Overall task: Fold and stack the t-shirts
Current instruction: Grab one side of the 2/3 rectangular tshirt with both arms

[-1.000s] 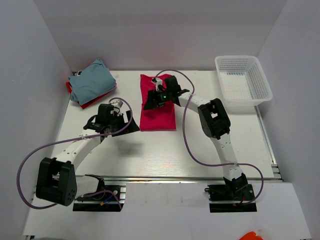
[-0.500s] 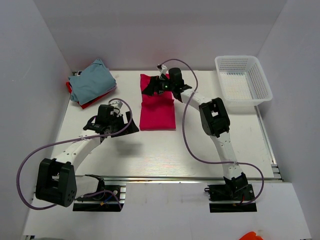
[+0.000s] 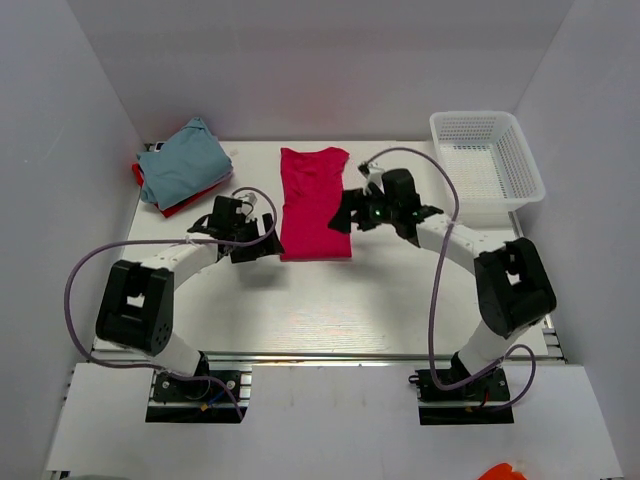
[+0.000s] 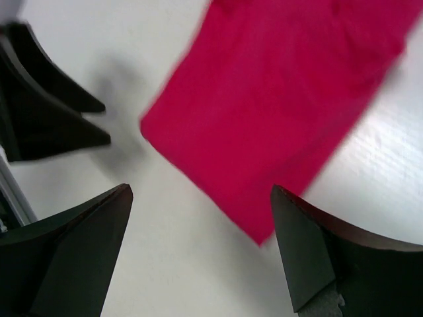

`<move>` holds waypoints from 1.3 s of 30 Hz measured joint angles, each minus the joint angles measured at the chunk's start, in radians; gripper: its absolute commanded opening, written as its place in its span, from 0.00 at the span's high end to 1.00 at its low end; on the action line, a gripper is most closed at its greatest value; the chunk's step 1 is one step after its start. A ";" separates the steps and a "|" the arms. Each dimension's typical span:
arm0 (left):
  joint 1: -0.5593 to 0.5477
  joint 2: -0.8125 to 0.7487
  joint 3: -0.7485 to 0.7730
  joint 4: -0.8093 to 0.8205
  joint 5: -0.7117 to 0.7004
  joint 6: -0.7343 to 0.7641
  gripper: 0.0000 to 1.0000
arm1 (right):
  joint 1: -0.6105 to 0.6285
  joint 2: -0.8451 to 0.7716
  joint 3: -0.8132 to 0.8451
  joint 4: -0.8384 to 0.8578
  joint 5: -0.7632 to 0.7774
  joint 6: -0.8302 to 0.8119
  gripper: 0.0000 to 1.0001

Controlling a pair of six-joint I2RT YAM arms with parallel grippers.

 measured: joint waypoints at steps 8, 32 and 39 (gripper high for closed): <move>-0.033 0.181 0.099 0.052 -0.011 0.013 0.10 | -0.040 0.030 -0.195 -0.072 0.008 0.013 0.10; -0.094 0.263 0.097 0.161 0.003 0.004 1.00 | -0.058 0.163 -0.241 0.106 -0.183 0.154 0.70; -0.095 0.262 0.097 0.160 -0.004 0.003 1.00 | -0.056 0.166 -0.209 0.106 -0.159 0.145 0.51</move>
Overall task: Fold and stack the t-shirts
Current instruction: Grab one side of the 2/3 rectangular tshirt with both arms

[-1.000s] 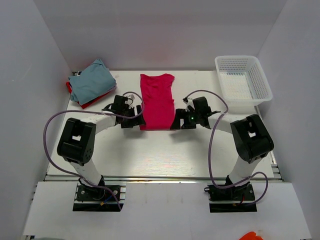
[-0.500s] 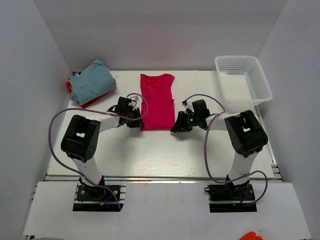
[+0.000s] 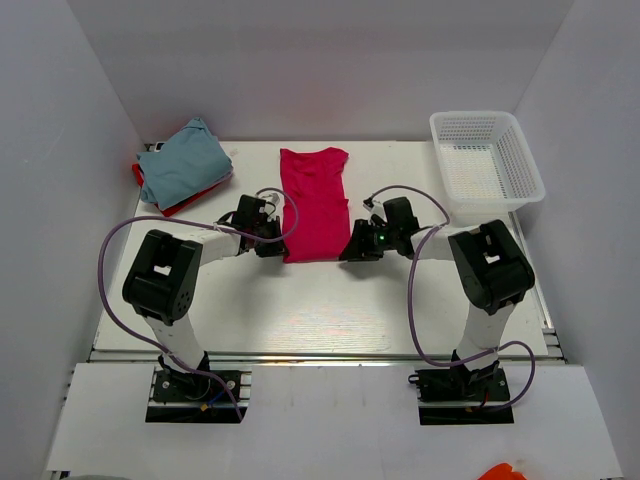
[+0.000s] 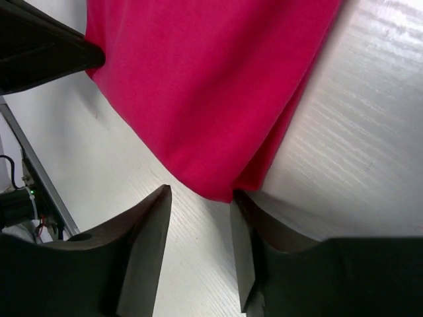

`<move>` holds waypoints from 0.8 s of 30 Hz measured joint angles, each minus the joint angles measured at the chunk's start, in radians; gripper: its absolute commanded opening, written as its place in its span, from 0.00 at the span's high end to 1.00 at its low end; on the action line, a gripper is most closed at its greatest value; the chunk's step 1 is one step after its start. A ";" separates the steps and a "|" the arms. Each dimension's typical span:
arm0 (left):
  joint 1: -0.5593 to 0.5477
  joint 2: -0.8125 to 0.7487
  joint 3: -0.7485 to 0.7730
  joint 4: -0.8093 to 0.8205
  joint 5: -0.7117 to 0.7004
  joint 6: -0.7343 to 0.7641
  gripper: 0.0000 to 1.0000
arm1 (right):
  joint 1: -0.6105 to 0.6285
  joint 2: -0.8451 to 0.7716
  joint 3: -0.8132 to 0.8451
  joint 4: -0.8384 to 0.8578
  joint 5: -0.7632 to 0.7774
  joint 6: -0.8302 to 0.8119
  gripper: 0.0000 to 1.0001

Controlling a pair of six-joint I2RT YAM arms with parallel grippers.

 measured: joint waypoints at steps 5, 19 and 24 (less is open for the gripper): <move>-0.001 -0.005 -0.002 -0.004 -0.006 0.000 1.00 | -0.005 -0.003 0.011 -0.002 0.027 -0.003 0.48; -0.006 -0.084 -0.028 -0.089 0.043 0.000 1.00 | -0.017 -0.042 -0.046 -0.039 0.015 -0.010 1.00; -0.032 -0.266 -0.093 -0.178 0.129 -0.006 1.00 | -0.009 -0.242 -0.193 -0.108 -0.061 -0.003 1.00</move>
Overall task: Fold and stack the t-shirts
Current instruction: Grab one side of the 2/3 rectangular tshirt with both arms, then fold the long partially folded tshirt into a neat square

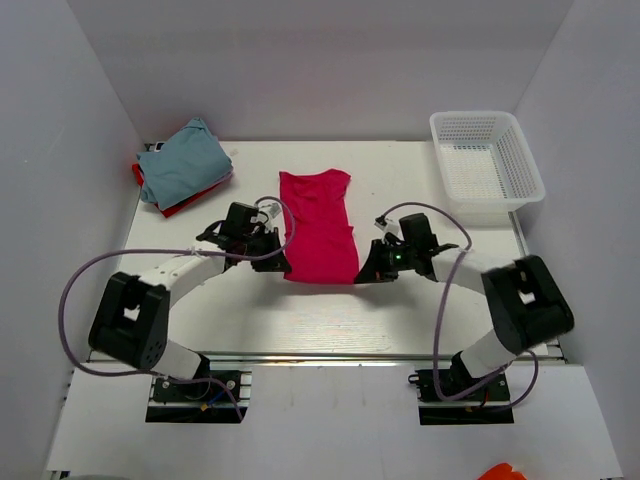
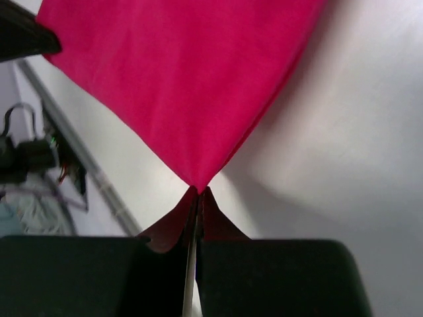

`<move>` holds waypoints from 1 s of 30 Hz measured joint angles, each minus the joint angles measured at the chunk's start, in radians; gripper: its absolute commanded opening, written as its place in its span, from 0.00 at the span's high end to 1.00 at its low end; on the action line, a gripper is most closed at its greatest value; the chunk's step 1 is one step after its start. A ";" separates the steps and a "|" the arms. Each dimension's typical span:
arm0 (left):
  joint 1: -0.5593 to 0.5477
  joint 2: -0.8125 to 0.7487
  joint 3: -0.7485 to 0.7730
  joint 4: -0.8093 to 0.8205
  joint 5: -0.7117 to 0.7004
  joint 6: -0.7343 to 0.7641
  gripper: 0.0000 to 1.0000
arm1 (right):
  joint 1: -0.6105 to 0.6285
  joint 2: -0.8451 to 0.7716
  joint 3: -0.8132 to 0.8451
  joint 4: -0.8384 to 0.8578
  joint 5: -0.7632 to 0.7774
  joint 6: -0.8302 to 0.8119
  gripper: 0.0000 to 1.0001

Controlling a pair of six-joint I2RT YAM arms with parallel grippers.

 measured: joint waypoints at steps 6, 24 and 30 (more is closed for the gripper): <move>-0.033 -0.227 -0.057 -0.169 0.150 -0.005 1.00 | 0.012 -0.300 -0.046 -0.235 -0.072 -0.039 1.00; -0.021 -0.381 0.140 -0.369 0.116 -0.086 1.00 | 0.002 -0.332 0.262 -0.471 -0.253 -0.106 1.00; -0.019 -0.325 0.207 -0.427 -0.117 -0.193 1.00 | -0.022 -0.209 0.297 -0.449 -0.284 -0.074 1.00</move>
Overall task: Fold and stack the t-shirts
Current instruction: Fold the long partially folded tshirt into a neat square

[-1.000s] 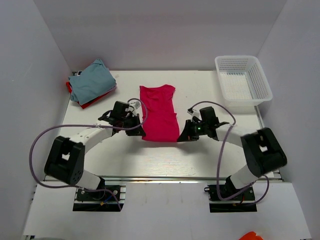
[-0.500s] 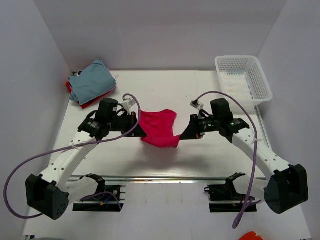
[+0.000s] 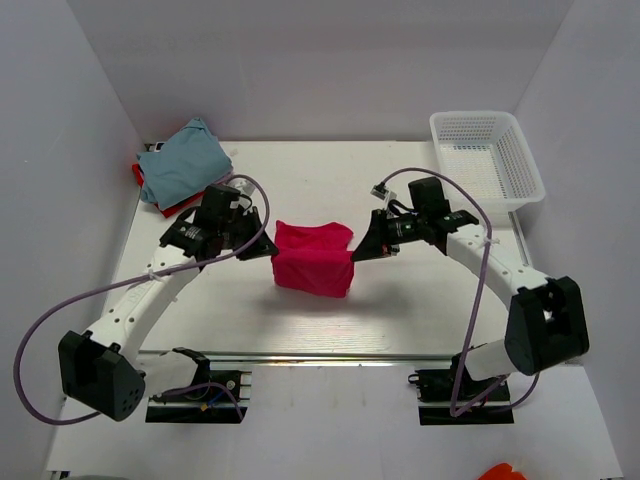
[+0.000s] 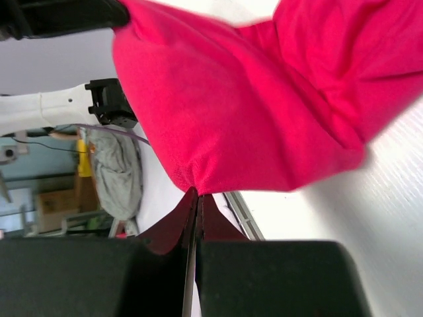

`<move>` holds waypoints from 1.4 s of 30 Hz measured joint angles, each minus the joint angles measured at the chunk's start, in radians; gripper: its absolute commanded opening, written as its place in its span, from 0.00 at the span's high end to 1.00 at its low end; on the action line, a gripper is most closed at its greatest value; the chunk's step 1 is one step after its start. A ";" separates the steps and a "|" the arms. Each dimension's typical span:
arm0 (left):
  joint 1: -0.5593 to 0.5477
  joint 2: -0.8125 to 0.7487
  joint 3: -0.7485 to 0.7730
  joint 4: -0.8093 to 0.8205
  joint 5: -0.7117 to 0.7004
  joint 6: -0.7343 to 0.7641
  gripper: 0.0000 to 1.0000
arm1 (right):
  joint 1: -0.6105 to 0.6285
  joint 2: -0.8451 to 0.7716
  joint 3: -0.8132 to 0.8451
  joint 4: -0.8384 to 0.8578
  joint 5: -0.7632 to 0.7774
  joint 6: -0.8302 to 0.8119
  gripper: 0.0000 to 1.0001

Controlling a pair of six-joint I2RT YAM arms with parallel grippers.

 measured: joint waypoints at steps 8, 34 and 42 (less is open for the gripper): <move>0.007 0.134 0.075 -0.016 -0.148 -0.062 1.00 | -0.018 0.140 0.035 0.075 -0.035 0.055 1.00; 0.083 0.610 0.441 0.074 -0.167 -0.013 0.95 | -0.117 0.494 0.312 0.151 0.029 0.071 1.00; 0.085 0.768 0.525 0.113 -0.166 0.019 0.02 | -0.131 0.585 0.368 0.170 0.103 0.085 0.71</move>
